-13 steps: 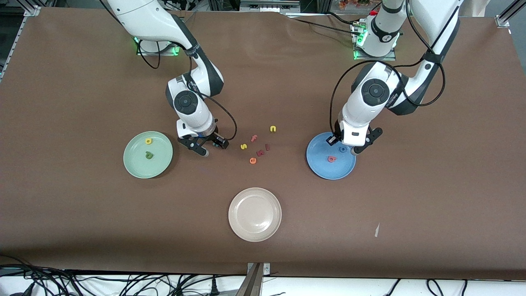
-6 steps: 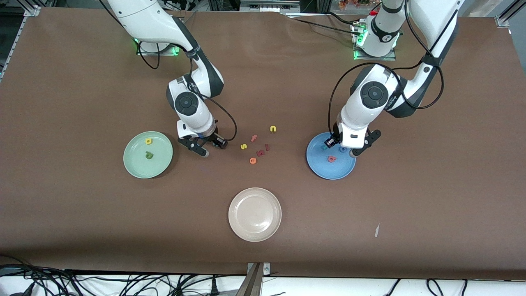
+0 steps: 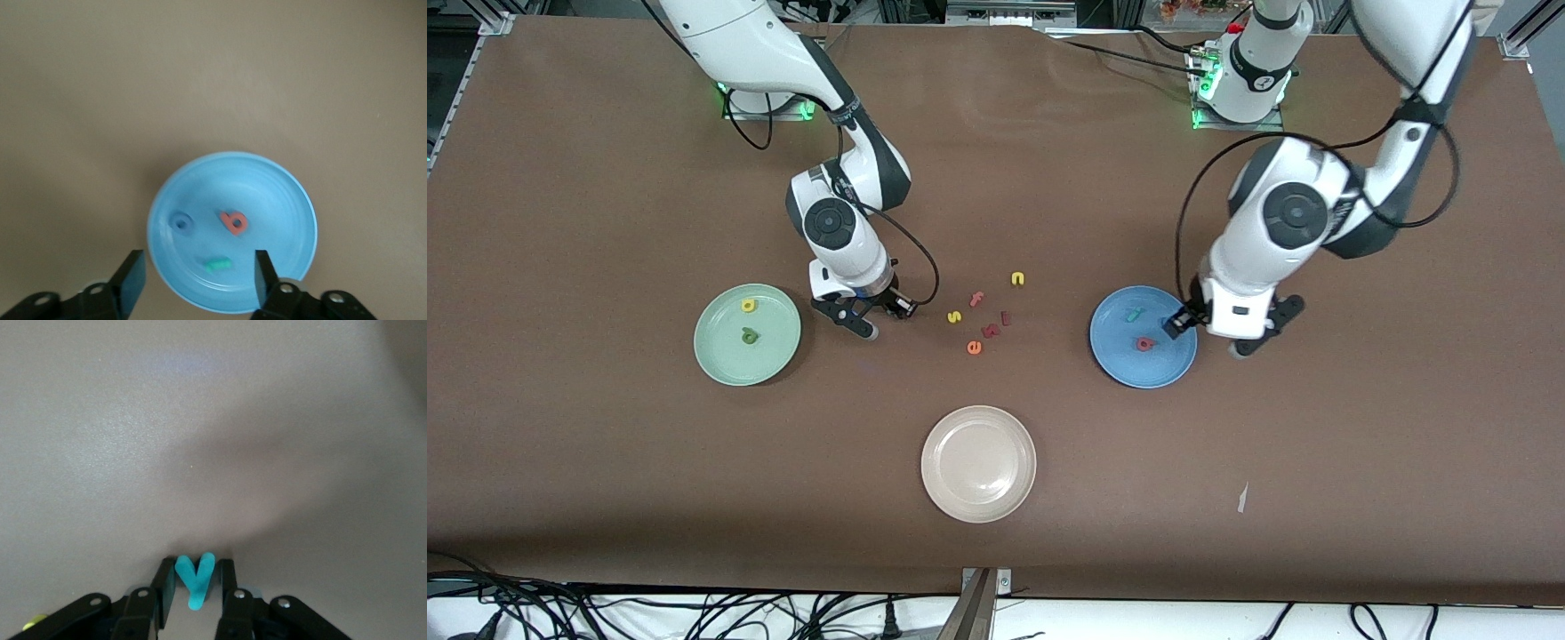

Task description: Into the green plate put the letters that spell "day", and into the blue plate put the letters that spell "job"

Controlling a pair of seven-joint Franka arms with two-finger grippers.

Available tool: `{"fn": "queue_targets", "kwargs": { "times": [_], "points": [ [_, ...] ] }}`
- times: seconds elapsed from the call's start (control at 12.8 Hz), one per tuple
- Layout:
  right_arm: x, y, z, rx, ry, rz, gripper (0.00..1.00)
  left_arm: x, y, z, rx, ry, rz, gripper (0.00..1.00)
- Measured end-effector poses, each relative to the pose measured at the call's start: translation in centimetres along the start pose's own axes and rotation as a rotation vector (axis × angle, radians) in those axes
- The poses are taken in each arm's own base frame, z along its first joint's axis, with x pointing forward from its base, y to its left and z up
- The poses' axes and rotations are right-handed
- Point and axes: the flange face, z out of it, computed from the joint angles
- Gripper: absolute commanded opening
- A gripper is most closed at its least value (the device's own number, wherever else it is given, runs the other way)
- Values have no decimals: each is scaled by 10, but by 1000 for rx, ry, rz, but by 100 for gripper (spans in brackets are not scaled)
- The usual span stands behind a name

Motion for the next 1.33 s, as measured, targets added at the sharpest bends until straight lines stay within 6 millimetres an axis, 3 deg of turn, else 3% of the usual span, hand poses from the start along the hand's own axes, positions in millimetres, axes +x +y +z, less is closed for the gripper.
{"fn": "queue_targets", "kwargs": {
  "times": [0.16, 0.39, 0.62, 0.94, 1.17, 1.25, 1.33],
  "points": [
    [0, 0, 0, 1, 1, 0, 25, 31, -25, -37, 5, 30, 62, 99],
    [2, -3, -8, 14, 9, -9, 25, 62, -51, -89, 37, 39, 140, 99],
    [22, 7, -45, -8, -1, -66, 25, 102, -85, -137, 45, 41, 205, 99],
    [90, 68, -115, -64, -74, -171, 25, 121, -109, -172, 98, 12, 298, 100],
    [133, 124, -155, -75, -131, -244, 27, 115, -103, -214, 95, 17, 368, 100],
    [144, 142, -164, -76, -149, -259, 49, 112, -100, -225, 71, 10, 403, 100],
    [152, 157, -172, -74, -159, -263, 99, 111, -103, -233, 62, -2, 443, 100]
  ]
}}
